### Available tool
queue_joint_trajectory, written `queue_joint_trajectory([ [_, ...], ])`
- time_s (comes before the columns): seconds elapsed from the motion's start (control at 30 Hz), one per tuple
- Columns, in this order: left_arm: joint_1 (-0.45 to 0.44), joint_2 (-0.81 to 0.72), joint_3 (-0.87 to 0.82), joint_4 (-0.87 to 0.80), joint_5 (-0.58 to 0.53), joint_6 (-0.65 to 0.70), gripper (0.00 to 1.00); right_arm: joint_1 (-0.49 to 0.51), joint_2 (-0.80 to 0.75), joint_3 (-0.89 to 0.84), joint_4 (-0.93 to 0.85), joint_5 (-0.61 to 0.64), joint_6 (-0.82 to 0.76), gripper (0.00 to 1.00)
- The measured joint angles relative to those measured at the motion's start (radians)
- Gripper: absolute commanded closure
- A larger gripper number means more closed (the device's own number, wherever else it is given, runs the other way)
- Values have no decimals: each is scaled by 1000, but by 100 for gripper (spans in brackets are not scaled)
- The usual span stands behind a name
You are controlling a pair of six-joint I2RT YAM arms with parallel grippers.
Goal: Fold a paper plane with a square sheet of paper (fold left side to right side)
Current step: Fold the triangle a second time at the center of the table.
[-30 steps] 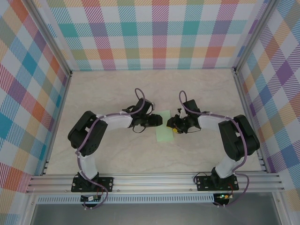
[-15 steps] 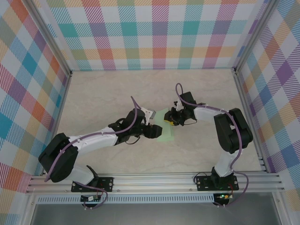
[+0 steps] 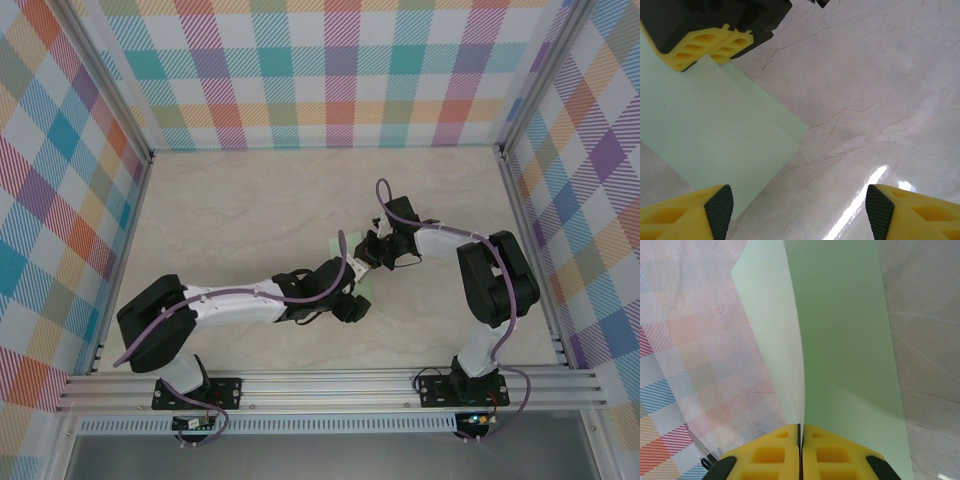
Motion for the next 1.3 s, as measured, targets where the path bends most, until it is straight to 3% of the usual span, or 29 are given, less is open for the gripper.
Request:
queue_joint_trajectory([
  [0.27, -45, 150, 127, -72, -176, 24, 25, 0, 0, 0, -4, 0, -1, 92],
  [0.43, -53, 199, 191, -115, -290, 23, 30, 0, 0, 0, -4, 0, -1, 91],
  [0.53, -58, 209, 198, -122, -331, 23, 38, 0, 0, 0, -5, 0, -1, 89],
  [0.7, -70, 211, 198, -138, -355, 26, 69, 0, 0, 0, -16, 6, -11, 85],
  [0.87, -72, 211, 198, -136, -351, 16, 89, 0, -2, 4, -46, 23, -31, 76],
  [0.97, -72, 211, 198, -134, -338, 7, 95, 0, -9, 19, -74, 38, -49, 71],
  [1.3, -66, 211, 189, -125, -266, -21, 100, -35, -94, 103, -154, 82, -105, 50],
])
